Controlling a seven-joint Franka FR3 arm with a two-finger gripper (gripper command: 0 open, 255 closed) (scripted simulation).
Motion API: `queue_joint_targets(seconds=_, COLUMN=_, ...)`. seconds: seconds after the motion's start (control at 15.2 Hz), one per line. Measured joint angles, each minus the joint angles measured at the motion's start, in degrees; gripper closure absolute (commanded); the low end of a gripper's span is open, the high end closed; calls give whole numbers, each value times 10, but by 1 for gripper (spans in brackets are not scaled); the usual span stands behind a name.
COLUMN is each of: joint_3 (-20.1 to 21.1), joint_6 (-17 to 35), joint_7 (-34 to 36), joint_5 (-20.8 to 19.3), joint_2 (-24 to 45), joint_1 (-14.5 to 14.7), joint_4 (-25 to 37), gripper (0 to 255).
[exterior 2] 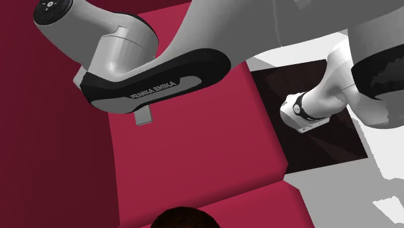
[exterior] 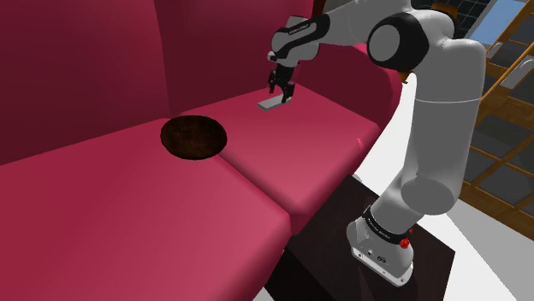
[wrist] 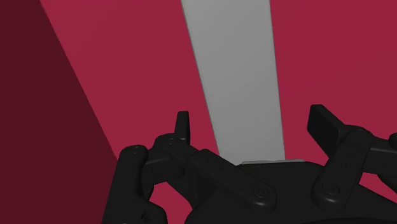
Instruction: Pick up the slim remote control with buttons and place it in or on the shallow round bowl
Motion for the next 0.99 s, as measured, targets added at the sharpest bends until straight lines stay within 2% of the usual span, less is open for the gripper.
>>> queue_joint_targets(seconds=0.66, joint_3=5, joint_6=26, joint_7=-5, joint_5=8, joint_2=17, joint_1=-2, joint_4=-10, gripper=0)
queue_joint_targets(seconds=0.73, joint_3=5, joint_6=26, joint_7=-5, joint_5=8, joint_2=17, joint_1=-2, joint_4=-10, gripper=255)
queue_joint_targets(seconds=0.99, joint_3=5, joint_6=26, joint_7=-5, joint_5=8, joint_2=17, joint_1=-2, joint_4=-10, gripper=255)
